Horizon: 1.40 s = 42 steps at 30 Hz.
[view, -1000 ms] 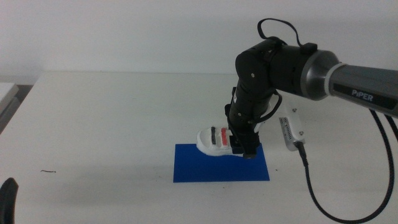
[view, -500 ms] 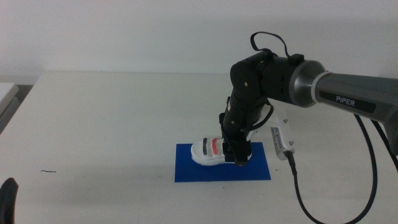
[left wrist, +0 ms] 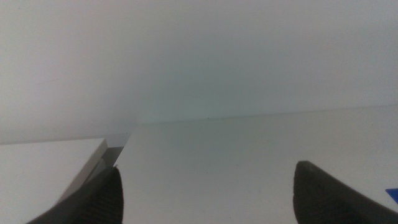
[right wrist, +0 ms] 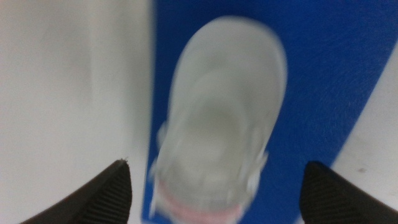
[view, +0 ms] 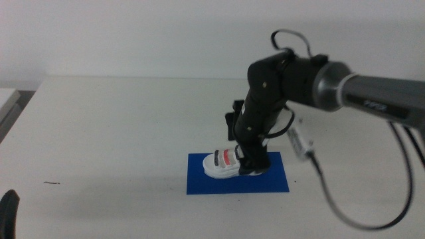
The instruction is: Use one arm to grab the shoe from the table and place it on the mat.
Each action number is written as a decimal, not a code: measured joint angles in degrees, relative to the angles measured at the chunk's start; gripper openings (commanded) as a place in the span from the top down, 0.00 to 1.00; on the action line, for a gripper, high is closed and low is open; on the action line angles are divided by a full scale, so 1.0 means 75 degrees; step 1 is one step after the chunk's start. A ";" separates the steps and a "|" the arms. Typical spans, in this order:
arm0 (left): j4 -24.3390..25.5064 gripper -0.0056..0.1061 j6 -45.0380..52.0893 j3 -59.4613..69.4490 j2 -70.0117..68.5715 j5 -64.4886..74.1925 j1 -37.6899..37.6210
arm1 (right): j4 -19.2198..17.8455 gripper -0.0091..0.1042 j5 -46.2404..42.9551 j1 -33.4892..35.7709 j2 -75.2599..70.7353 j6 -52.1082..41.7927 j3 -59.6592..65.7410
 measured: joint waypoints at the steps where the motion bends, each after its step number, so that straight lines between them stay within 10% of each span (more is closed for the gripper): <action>1: 0.0000 0.11 0.0000 0.0000 0.0000 0.0000 0.0000 | 0.0029 0.23 0.0055 0.0000 -0.0167 -0.0664 0.0000; 8: 0.0000 0.11 0.0000 0.0000 0.0000 0.0000 0.0000 | 0.0029 0.23 0.0605 -0.0014 -0.1762 -0.6890 0.0000; 19: 0.0000 0.11 0.0000 0.0000 0.0000 0.0000 0.0000 | 0.0114 0.23 0.0253 -0.0253 -0.3182 -1.1692 0.0896; 33: 0.0000 0.11 0.0000 0.0000 0.0000 0.0000 0.0000 | -0.0032 0.23 -0.6243 -0.2058 -0.9529 -1.3890 0.8543; 42: 0.0000 0.11 0.0000 0.0000 0.0000 0.0000 0.0000 | -0.0240 0.23 -0.7081 -0.3120 -1.2845 -1.3916 1.1078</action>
